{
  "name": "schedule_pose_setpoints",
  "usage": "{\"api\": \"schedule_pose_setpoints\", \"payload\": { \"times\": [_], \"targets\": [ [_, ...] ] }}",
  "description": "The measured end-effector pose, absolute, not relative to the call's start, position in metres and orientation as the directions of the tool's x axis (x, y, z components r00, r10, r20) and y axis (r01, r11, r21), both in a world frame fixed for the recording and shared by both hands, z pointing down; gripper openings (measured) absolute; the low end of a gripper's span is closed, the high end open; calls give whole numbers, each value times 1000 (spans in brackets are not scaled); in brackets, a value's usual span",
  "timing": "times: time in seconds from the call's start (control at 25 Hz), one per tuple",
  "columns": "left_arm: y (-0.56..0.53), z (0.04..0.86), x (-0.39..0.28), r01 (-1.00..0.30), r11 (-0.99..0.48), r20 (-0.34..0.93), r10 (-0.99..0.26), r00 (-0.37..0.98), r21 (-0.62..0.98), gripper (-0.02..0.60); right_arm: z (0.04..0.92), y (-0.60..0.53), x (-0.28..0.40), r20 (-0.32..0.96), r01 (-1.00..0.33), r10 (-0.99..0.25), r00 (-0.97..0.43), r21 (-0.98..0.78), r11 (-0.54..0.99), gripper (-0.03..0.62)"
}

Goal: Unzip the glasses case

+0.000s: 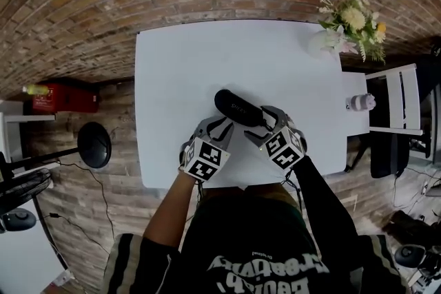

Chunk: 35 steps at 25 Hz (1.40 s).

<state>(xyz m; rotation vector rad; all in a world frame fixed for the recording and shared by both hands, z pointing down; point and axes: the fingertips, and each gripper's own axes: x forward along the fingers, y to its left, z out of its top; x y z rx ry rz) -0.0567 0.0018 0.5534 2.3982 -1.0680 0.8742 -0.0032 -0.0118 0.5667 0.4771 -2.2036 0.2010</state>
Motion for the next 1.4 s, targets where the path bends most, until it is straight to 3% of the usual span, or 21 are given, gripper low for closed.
{"api": "schedule_pose_setpoints", "payload": {
  "times": [0.12, 0.2, 0.24, 0.4, 0.52, 0.92, 1.2, 1.32, 1.4],
  "targets": [
    [5, 558, -53, -754, -650, 671, -519, 530, 93, 58, 571, -18, -14, 807, -365, -260, -529, 60, 929, 380],
    [3, 559, -49, -751, -653, 667, -517, 536, 97, 56, 574, -22, -15, 823, -341, -261, -504, 88, 936, 294],
    [2, 560, -48, -749, -655, 668, -515, 537, 98, 55, 575, -23, -15, 825, -348, -253, -506, 73, 935, 290],
    [-1, 564, -47, -737, -670, 678, -504, 535, 84, 52, 568, -23, -15, 767, -451, -177, -617, -161, 878, 287],
    [-4, 572, -43, -733, -676, 691, -494, 528, 77, 49, 565, -22, -12, 742, -470, -165, -650, -221, 855, 287],
    [-9, 590, -32, -715, -692, 721, -445, 532, 101, 52, 569, -20, -16, 792, -380, -268, -548, 49, 924, 328],
    [-10, 590, -29, -701, -708, 730, -434, 528, 86, 51, 549, -34, -11, 769, -420, -328, -548, 86, 903, 250],
    [-10, 590, -25, -693, -716, 734, -425, 530, 86, 52, 531, -52, 2, 732, -477, -415, -541, 139, 868, 162],
    [-10, 592, -26, -689, -719, 735, -419, 534, 90, 52, 526, -67, 10, 715, -521, -458, -529, 152, 840, 136]
  ]
}}
